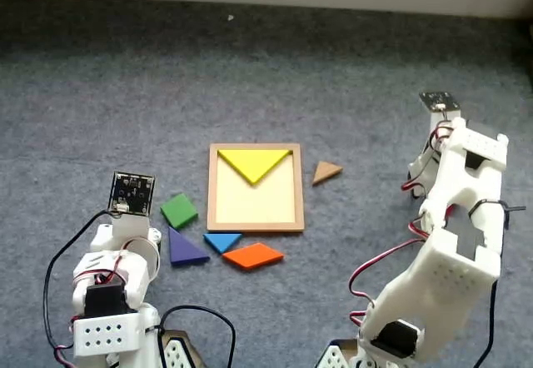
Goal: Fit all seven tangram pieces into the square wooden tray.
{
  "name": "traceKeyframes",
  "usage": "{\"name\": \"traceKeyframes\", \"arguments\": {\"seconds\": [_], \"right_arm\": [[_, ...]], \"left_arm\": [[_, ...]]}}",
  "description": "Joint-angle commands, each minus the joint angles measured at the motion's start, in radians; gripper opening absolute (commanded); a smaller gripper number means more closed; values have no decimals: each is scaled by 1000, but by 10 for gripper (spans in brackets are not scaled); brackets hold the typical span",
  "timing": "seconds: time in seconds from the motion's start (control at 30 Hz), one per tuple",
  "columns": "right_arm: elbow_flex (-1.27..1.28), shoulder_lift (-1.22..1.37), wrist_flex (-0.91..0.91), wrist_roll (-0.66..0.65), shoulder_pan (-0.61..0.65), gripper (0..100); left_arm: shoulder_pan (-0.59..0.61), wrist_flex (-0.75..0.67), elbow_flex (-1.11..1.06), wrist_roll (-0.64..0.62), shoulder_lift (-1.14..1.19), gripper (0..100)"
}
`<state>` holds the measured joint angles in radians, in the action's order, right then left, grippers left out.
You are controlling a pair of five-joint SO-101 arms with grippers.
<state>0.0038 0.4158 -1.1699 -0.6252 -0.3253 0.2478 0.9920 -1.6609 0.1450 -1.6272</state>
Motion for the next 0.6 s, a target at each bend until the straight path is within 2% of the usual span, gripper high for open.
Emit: {"name": "traceKeyframes", "arguments": {"seconds": [0.0,0.57], "right_arm": [[-50,1,12,-15,-16,364],[-53,113,12,-15,-33,364]], "left_arm": [[15,-9,7,-8,-8,35],[15,-9,7,-8,-8,35]]}}
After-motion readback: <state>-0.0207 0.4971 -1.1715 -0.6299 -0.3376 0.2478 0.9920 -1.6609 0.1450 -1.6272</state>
